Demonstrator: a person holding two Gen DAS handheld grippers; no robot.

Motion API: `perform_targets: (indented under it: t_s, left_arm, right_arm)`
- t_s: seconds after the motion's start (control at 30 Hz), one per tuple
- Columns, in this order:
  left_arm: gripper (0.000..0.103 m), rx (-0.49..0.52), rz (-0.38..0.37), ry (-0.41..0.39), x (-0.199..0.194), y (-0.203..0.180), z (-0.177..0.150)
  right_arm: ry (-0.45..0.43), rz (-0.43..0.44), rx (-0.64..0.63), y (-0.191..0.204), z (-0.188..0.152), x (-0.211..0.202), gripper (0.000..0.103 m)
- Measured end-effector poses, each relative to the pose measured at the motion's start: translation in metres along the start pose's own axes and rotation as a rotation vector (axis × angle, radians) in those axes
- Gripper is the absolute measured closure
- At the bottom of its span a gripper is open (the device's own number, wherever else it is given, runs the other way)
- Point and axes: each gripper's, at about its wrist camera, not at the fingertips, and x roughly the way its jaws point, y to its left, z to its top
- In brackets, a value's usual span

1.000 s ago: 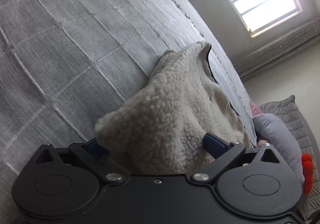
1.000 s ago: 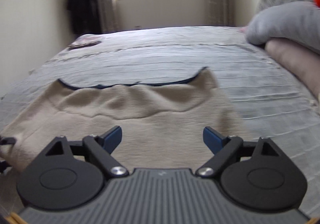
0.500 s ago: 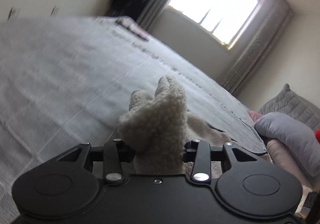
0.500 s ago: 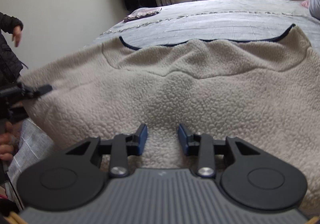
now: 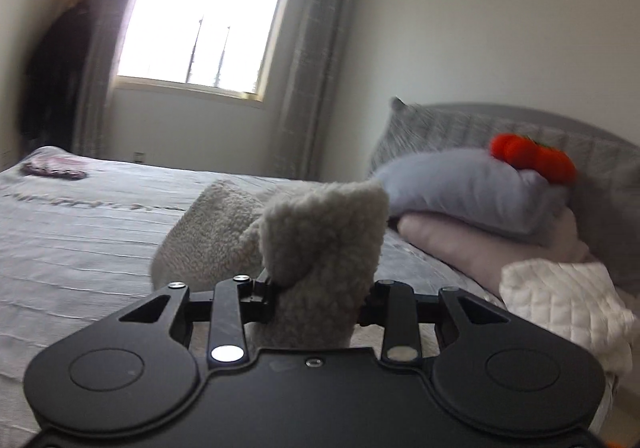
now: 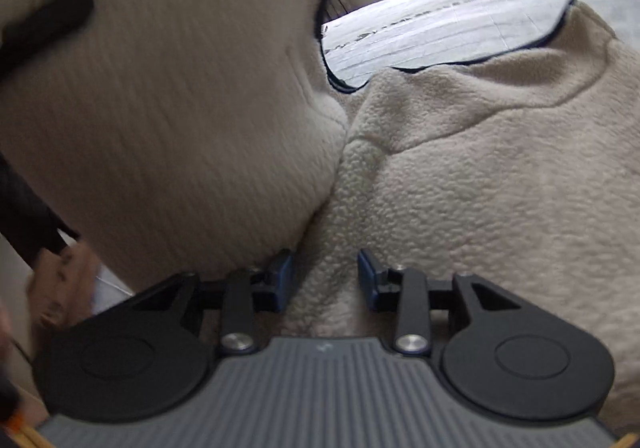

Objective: Fold large clothes

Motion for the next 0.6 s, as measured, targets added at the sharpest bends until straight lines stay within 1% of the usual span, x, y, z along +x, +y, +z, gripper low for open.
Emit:
perform_targets:
  t_s: [0.03, 0.07, 0.1, 0.17, 0.2, 0.23, 0.3, 0.37, 0.43, 0.5, 0.6]
  left_arm:
    - [0.068, 0.010, -0.017, 0.018, 0.006, -0.008, -0.004]
    - [0.068, 0.014, -0.035, 0.035, 0.012, -0.014, -0.008]
    - [0.068, 0.017, -0.052, 0.052, 0.018, -0.018, -0.014]
    - [0.068, 0.024, -0.080, 0.093, 0.030, -0.026, -0.028]
    - [0.068, 0.028, -0.090, 0.115, 0.034, -0.031, -0.036]
    - [0.068, 0.037, -0.102, 0.136, 0.035, -0.038, -0.046]
    - [0.068, 0.061, -0.120, 0.169, 0.042, -0.046, -0.062]
    - [0.068, 0.088, -0.128, 0.207, 0.046, -0.053, -0.076]
    - [0.068, 0.146, -0.127, 0.232, 0.049, -0.061, -0.086]
    - [0.068, 0.189, -0.119, 0.242, 0.047, -0.067, -0.085]
    - [0.068, 0.164, -0.107, 0.259, 0.046, -0.065, -0.077]
  right_arm:
    - [-0.036, -0.011, 0.030, -0.008, 0.004, -0.014, 0.046]
    - [-0.072, -0.037, 0.061, -0.018, 0.008, -0.027, 0.040]
    - [-0.110, -0.063, 0.100, -0.030, 0.011, -0.040, 0.032]
    - [-0.171, -0.085, 0.200, -0.055, 0.013, -0.064, 0.031]
    - [-0.192, -0.081, 0.254, -0.067, 0.012, -0.073, 0.031]
    - [-0.211, -0.064, 0.308, -0.080, 0.010, -0.082, 0.031]
    - [-0.232, -0.033, 0.369, -0.094, 0.007, -0.092, 0.031]
    - [-0.237, -0.025, 0.390, -0.098, 0.005, -0.097, 0.031]
    - [-0.234, -0.022, 0.391, -0.096, 0.007, -0.097, 0.031]
    - [-0.231, -0.008, 0.389, -0.092, 0.008, -0.094, 0.028]
    - [-0.233, 0.009, 0.394, -0.089, 0.009, -0.097, 0.028]
